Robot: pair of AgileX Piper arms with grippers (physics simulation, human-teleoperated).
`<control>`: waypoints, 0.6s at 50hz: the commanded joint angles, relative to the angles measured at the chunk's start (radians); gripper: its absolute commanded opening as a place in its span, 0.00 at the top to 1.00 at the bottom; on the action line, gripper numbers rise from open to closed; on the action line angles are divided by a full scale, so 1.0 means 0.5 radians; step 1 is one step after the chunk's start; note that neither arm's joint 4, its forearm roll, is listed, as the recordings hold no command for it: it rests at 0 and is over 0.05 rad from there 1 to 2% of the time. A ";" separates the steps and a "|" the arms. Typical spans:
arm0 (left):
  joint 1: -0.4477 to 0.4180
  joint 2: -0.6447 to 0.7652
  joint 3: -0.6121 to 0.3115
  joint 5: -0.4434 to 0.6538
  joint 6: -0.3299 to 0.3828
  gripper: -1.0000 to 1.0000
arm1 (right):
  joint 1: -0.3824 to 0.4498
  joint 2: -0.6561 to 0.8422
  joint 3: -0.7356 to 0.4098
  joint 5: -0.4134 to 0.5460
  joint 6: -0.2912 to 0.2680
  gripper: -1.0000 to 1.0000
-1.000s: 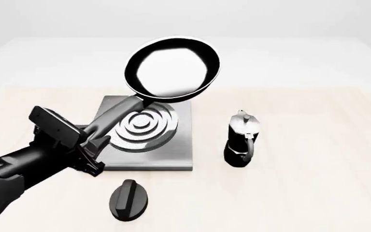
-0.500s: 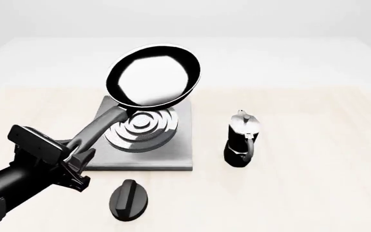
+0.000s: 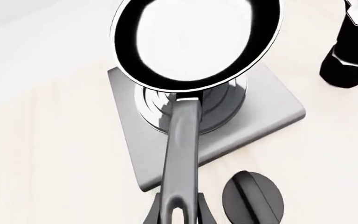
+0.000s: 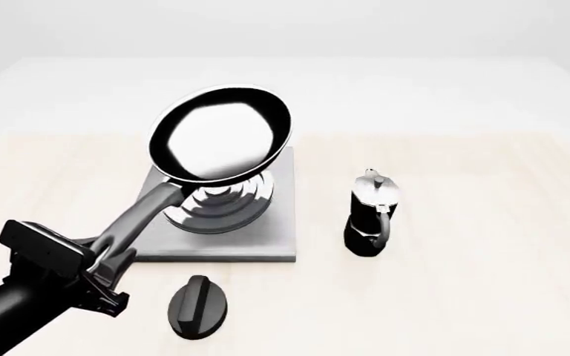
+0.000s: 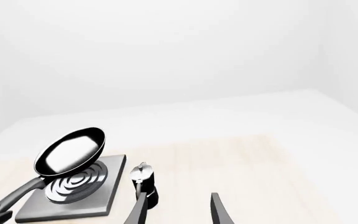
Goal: Put the frying pan on the stove.
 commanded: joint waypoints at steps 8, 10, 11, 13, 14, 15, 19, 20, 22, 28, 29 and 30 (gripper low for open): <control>0.035 -0.037 0.053 -0.115 -0.018 1.00 | 0.006 0.000 0.018 0.000 -0.017 0.00; 0.037 -0.021 0.058 -0.132 -0.018 1.00 | 0.007 0.000 0.018 0.000 -0.019 0.00; 0.035 -0.014 0.060 -0.140 -0.020 1.00 | 0.007 0.000 0.018 0.000 -0.018 0.00; 0.037 -0.005 0.059 -0.148 -0.024 1.00 | 0.007 0.000 0.018 0.000 -0.018 0.00; 0.036 -0.001 0.062 -0.152 -0.024 1.00 | 0.007 0.000 0.018 0.000 -0.018 0.00; 0.037 0.006 0.063 -0.159 -0.023 1.00 | 0.007 0.000 0.017 0.000 -0.018 0.00; 0.045 -0.006 0.075 -0.152 -0.021 1.00 | 0.008 0.000 0.016 0.000 -0.018 0.00; 0.049 -0.011 0.084 -0.152 -0.014 1.00 | 0.008 0.000 0.017 0.000 -0.018 0.00; 0.051 -0.014 0.086 -0.150 -0.018 1.00 | 0.008 0.000 0.016 0.000 -0.018 0.00; 0.053 -0.032 0.102 -0.143 -0.017 1.00 | 0.009 0.000 0.015 0.000 -0.018 0.00; 0.055 -0.032 0.106 -0.145 -0.017 1.00 | 0.009 0.000 0.015 0.000 -0.018 0.00; 0.055 -0.032 0.106 -0.145 -0.017 1.00 | 0.009 0.000 0.015 0.000 -0.018 0.00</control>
